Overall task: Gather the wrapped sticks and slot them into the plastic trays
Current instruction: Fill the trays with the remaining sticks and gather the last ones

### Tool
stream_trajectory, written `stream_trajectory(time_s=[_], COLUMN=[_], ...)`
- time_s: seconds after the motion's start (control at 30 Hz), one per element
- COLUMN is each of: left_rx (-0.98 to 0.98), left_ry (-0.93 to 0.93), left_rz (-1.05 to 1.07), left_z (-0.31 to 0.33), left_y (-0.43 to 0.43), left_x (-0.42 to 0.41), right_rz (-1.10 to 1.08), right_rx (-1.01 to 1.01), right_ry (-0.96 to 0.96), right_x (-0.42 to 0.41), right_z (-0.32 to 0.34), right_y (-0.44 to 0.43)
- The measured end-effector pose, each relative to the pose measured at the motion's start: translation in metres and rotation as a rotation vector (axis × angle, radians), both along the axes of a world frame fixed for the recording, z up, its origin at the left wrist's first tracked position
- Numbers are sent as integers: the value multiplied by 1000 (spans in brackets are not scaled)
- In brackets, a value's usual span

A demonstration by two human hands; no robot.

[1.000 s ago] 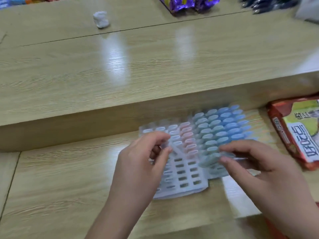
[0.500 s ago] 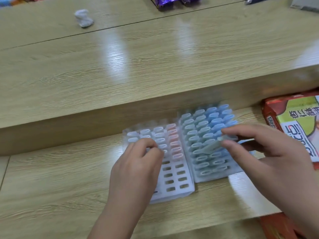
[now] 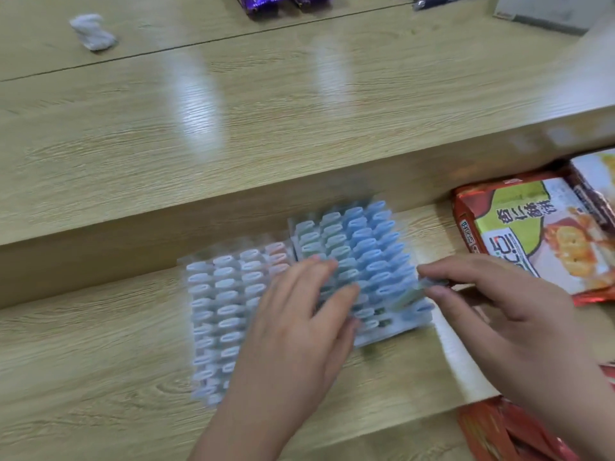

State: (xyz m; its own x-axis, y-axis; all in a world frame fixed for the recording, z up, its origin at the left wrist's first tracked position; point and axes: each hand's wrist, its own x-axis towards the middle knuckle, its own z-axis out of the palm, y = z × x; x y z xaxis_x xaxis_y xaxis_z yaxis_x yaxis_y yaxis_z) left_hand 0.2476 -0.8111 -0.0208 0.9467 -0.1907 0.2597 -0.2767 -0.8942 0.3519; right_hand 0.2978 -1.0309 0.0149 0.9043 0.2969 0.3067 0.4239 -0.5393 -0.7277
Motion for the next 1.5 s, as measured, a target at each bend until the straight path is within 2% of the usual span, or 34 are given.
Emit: stream_trajectory(time_s=[0.17, 0.57, 0.67, 0.8, 0.97, 1.07, 1.23, 1.37, 1.5], left_rx=[34, 30, 46, 51, 85, 76, -112, -439, -669], left_ry=[90, 66, 54, 60, 76, 89, 35, 31, 71], left_rz=[-13, -10, -8, -13, -21, -22, 134, 454, 735], left_z=[-5, -12, -13, -12, -8, -3, 12, 36, 62], left_y=[-8, -7, -6, -6, -5, -3, 32, 62, 83], left_x=[4, 2, 3, 2, 3, 2, -21, -79, -164], right_rz=[54, 126, 179, 261, 249, 214, 101, 222, 355], right_rx=[-127, -211, -237, -392, -483, -467, -266, -114, 24], right_ry=[-16, -77, -123, -221, -340, -338, -178, 41, 270], right_x=[1, 2, 2, 1, 3, 1, -14, -48, -113], right_z=[-25, -35, -33, -38, -38, -35, -21, 3, 25], right_y=[-7, -12, -12, -10, -8, -4, 28, 88, 153])
